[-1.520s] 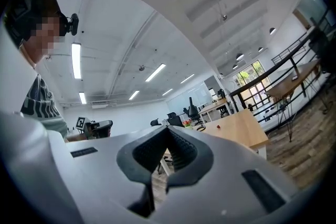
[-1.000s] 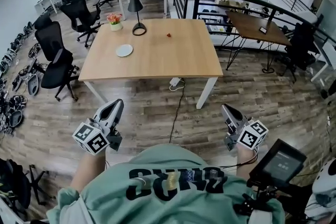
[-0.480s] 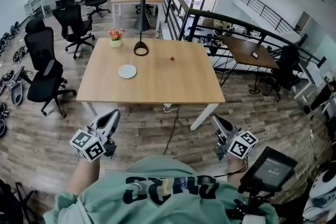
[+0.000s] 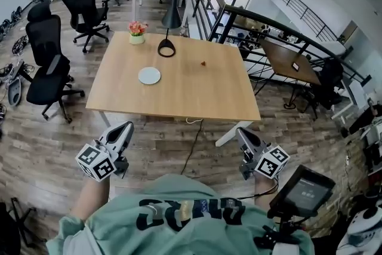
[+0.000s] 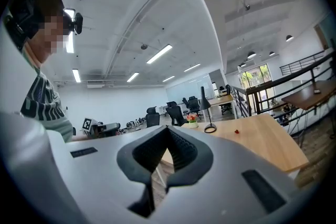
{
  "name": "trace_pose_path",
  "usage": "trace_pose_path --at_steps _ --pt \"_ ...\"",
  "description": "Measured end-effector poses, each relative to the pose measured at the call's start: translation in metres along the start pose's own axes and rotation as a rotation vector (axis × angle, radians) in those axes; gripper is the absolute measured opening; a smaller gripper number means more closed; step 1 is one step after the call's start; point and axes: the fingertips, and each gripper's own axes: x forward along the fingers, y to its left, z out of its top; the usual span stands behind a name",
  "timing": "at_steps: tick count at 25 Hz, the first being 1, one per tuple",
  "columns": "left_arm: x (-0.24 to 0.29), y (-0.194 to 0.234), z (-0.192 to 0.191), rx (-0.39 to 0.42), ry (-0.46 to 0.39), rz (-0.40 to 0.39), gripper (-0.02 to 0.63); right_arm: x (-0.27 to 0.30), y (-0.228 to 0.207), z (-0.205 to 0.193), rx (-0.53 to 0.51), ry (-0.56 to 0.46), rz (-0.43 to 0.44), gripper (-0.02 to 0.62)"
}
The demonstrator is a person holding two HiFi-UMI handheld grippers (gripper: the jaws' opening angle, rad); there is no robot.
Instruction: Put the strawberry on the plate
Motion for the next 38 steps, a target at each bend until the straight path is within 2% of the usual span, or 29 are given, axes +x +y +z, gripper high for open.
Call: trace_pose_path --at_steps 3,8,15,20,26,31,35,38 --pt "0.012 -0.004 -0.008 0.005 0.006 0.018 0.002 0.007 -0.017 -0.005 0.01 0.005 0.034 0.005" --pt "0.055 -0.021 0.004 0.064 -0.027 0.074 0.002 0.021 -0.07 0.013 0.001 -0.012 0.127 0.005" --pt "0.102 -0.053 -0.003 0.061 -0.052 0.181 0.002 0.016 -0.144 0.038 0.002 -0.04 0.225 0.005" --pt "0.154 -0.086 -0.017 0.053 -0.027 0.178 0.002 -0.004 -0.197 0.03 0.04 -0.031 0.246 0.005" --pt "0.199 -0.103 -0.026 0.067 0.008 0.178 0.002 -0.016 -0.248 0.024 0.066 -0.031 0.245 0.005" --pt "0.218 -0.081 -0.024 0.044 0.016 0.168 0.002 -0.002 -0.261 0.029 0.076 -0.02 0.211 0.005" --pt "0.225 -0.038 -0.021 0.024 0.016 0.109 0.002 0.029 -0.254 0.028 0.045 -0.016 0.169 0.005" --pt "0.231 0.006 -0.005 0.018 0.01 0.06 0.002 0.065 -0.241 0.04 0.037 -0.024 0.121 0.005"
